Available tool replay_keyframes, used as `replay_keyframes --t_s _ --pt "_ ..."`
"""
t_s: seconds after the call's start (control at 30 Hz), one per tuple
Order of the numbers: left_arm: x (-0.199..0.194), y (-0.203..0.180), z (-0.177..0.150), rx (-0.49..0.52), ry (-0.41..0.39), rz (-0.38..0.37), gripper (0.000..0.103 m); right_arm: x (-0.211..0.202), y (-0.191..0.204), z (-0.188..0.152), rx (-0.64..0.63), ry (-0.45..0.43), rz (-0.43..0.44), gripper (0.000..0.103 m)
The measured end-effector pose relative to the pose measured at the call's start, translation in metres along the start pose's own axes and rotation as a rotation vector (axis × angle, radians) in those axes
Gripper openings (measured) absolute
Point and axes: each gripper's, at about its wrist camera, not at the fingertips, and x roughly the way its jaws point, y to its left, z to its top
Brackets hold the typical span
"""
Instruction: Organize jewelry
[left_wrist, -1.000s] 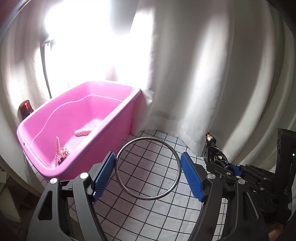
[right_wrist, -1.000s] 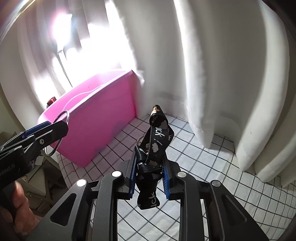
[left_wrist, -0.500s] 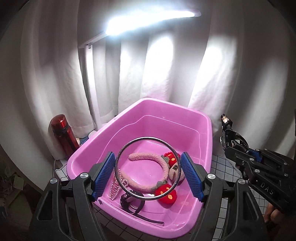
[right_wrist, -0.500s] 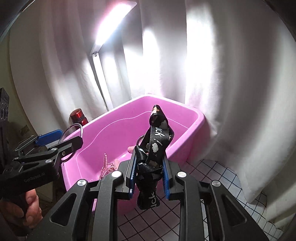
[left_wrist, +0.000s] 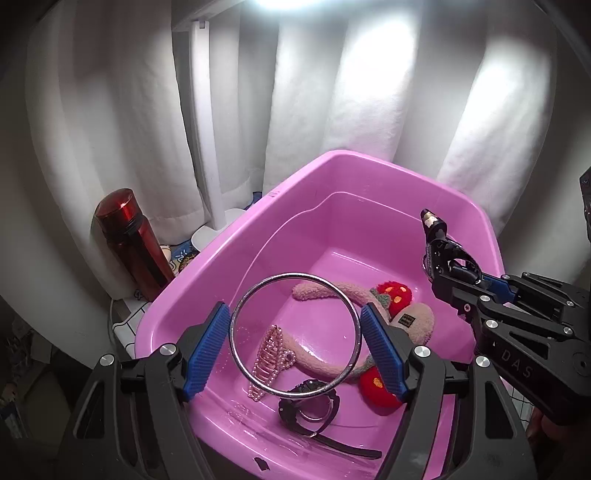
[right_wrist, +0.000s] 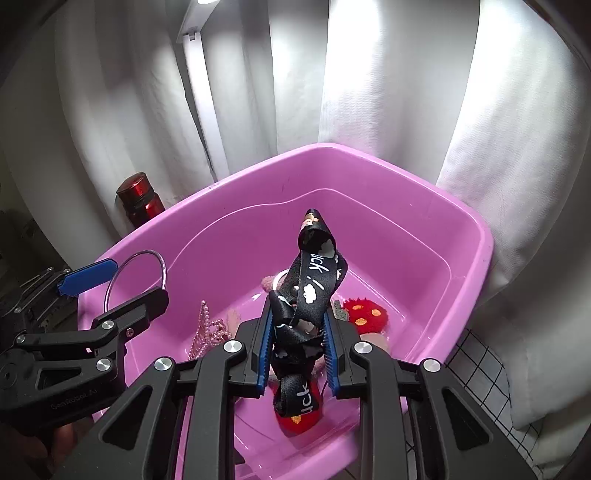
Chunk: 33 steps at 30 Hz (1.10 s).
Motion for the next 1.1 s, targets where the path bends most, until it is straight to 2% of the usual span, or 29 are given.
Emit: replay_keyframes --t_s 0.13,0.2,0.23,0.27,0.4,0.7,1.1 --pt "0.011 0.003 0.001 0.004 0.037 0.011 0.072 0.01 -0.003 0.002 0.01 0.027 -0.042 0.024" --pt "0.015 0.005 0.001 0.002 0.058 0.018 0.073 0.01 -0.006 0.003 0.022 0.032 -0.051 0.039" --pt "0.017 0.007 0.001 0.001 0.062 0.024 0.079 0.009 -0.007 0.003 0.027 0.022 -0.061 0.057" --pt "0.017 0.009 0.002 -0.003 0.061 0.03 0.089 0.006 -0.008 0.004 0.03 0.006 -0.071 0.066" --pt "0.013 0.012 0.004 -0.026 0.058 0.032 0.094 -0.001 -0.011 0.008 0.037 -0.021 -0.088 0.066" --pt "0.014 0.015 0.002 -0.052 0.109 0.061 0.094 -0.013 -0.008 0.0 0.051 -0.036 -0.098 0.066" --pt "0.003 0.015 0.005 -0.05 0.1 0.106 0.094 -0.03 0.003 -0.01 0.025 -0.048 -0.115 0.066"
